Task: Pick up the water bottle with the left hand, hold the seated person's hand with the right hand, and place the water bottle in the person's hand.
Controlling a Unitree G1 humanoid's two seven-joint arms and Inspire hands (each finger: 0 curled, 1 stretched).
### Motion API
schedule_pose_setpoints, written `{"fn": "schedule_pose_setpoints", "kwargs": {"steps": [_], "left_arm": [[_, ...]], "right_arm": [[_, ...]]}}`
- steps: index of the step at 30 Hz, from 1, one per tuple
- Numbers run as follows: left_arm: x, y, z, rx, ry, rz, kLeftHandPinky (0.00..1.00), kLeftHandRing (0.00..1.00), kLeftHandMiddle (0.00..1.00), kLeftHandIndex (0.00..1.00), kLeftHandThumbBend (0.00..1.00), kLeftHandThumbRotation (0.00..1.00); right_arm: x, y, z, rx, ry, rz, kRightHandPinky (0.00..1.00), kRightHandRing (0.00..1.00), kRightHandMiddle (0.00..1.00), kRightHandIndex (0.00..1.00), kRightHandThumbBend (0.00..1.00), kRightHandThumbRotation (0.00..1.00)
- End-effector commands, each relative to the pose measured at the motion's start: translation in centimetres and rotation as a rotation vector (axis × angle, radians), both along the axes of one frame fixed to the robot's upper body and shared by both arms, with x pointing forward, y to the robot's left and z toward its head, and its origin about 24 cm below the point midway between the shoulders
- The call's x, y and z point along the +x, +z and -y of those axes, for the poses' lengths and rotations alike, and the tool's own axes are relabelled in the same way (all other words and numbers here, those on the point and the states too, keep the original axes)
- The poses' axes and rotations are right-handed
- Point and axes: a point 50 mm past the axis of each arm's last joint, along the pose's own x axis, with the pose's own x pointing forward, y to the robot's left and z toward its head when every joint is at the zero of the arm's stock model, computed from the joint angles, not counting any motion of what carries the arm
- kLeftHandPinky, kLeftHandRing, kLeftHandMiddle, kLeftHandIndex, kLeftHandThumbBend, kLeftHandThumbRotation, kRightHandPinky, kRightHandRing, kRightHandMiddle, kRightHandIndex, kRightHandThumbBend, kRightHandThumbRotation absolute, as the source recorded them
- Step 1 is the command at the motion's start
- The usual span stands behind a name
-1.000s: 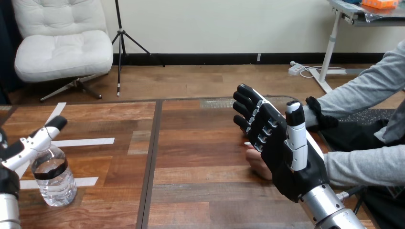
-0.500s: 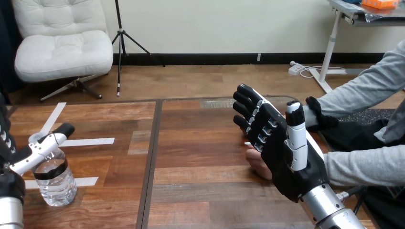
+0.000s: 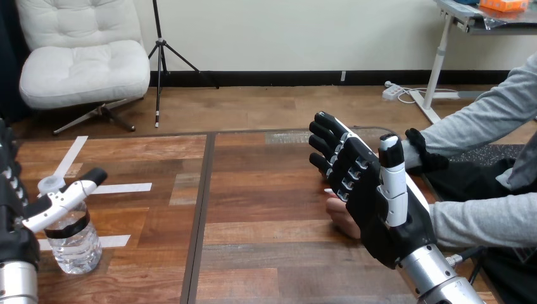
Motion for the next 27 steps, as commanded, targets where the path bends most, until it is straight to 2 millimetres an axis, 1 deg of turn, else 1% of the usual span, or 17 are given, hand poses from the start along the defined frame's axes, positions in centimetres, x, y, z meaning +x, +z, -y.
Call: {"fn": "schedule_pose_setpoints", "kwargs": {"steps": [1,15,27], "left_arm": [[1.2,1.3,0.1,0.050,-0.024,0.013,1.00,1.00,1.00,1.00,1.00,0.04],[1.3,0.6,0.2,0.066,0.000,-0.039,1.00,1.00,1.00,1.00,1.00,0.03],[1.4,0.0,0.0,0.095,0.026,-0.096,1.00,1.00,1.00,1.00,1.00,0.05]], "right_arm": [[0.6,2.0,0.0,0.019,0.002,0.084,0.99,0.98,0.96,0.93,0.88,1.00],[0.6,2.0,0.0,0.020,0.002,0.088,0.99,0.98,0.96,0.93,0.87,1.00],[0.6,2.0,0.0,0.018,0.001,0.090,0.99,0.98,0.96,0.93,0.86,1.00]]}}
